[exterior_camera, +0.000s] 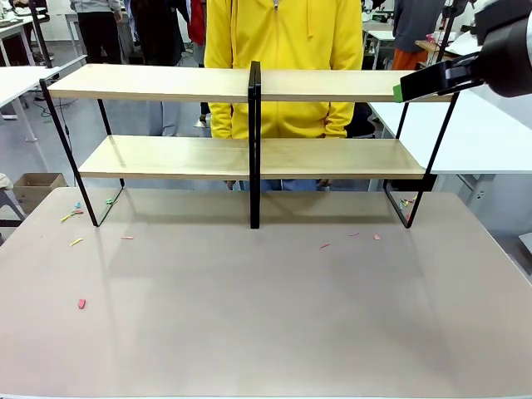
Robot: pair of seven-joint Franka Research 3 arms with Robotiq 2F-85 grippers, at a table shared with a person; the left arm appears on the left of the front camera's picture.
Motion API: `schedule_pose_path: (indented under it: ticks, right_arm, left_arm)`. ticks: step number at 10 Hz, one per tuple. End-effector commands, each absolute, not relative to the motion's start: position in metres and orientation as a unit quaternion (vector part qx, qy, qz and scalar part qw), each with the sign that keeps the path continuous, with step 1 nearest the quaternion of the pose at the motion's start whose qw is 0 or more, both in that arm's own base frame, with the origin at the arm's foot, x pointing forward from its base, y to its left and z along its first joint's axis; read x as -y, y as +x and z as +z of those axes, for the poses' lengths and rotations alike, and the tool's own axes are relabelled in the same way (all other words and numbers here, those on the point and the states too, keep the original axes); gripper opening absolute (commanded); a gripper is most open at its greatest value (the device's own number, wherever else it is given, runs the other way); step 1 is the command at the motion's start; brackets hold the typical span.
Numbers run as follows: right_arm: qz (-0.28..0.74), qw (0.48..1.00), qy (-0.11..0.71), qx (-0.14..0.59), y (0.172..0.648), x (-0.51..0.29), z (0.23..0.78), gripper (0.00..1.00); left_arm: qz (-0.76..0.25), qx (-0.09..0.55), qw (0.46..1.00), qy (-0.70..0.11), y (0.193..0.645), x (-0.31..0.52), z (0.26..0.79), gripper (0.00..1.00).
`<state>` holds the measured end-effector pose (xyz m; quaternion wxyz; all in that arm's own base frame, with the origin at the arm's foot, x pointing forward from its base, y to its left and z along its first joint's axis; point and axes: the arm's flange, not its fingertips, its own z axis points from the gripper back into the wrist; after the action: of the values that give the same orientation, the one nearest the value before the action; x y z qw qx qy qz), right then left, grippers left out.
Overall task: Clean the shelves.
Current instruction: Place the Duster on the table.
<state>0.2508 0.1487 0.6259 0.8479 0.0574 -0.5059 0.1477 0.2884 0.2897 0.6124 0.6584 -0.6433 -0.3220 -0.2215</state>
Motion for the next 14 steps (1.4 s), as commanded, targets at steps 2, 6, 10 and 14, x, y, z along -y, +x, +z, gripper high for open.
schedule_pose_path:
  ticks: [2, 6, 10, 14]
  right_arm:
    - [0.150, 0.848, 0.057, 0.506, 0.252, -0.148, 0.627, 1.00]
    - [0.112, 0.914, 0.172, 0.350, 0.232, -0.118, 0.597, 1.00]
    - [-0.093, 0.918, 0.378, 0.081, 0.245, 0.001, 0.490, 1.00]
    - [-0.127, 0.869, 0.478, 0.012, 0.268, 0.031, 0.416, 1.00]
  left_arm:
    - [-0.230, 0.325, 0.661, -0.636, 0.286, -0.288, 0.613, 0.12]
    - [-0.455, -0.003, 0.696, -0.555, 0.335, -0.191, 0.607, 0.12]
    - [-0.509, -0.177, 0.695, -0.475, 0.361, -0.059, 0.539, 0.12]
    - [-0.467, -0.196, 0.701, -0.502, 0.374, 0.015, 0.444, 0.12]
